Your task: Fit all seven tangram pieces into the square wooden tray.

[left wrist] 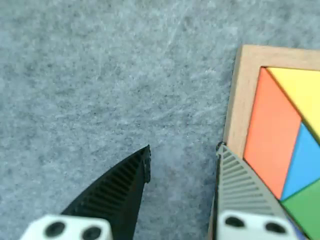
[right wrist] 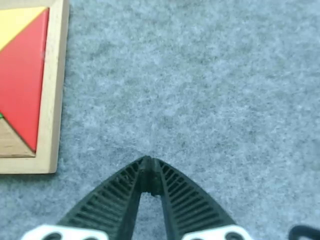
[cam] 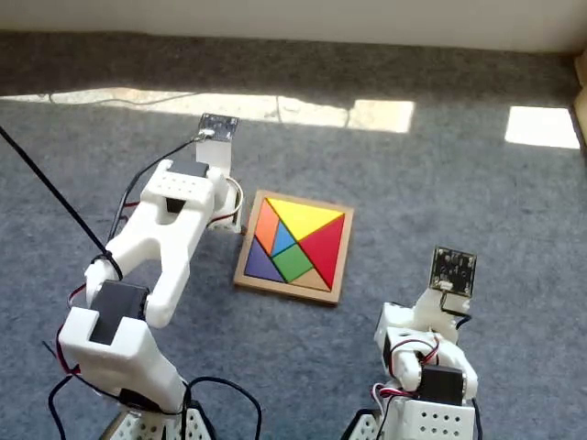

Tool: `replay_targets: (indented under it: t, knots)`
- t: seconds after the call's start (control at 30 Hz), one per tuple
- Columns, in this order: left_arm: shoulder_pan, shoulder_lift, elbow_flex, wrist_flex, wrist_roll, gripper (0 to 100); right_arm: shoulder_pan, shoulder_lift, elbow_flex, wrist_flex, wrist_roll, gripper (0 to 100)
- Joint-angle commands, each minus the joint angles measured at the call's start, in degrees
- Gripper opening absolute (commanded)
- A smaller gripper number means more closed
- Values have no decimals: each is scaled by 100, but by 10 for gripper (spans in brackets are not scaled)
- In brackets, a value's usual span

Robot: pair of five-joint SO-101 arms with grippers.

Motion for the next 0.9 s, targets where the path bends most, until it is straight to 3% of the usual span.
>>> replay_targets:
  t: [0.0, 0.1, 0.3, 0.6, 0.87]
  knots:
    - [-154, -101, -31, 62, 62, 210, 48, -57, 532, 48, -44, 12]
    - [-242, -119, -31, 79, 62, 200, 48, -57, 532, 48, -44, 12]
    - [-268, -1130, 435, 114, 26, 59, 48, -57, 532, 48, -44, 12]
    - [-277, -3793, 3002, -1635, 18, 56, 48, -57, 532, 48, -44, 12]
    - [-268, -5376, 4251, -2382, 18, 55, 48, -57, 532, 48, -44, 12]
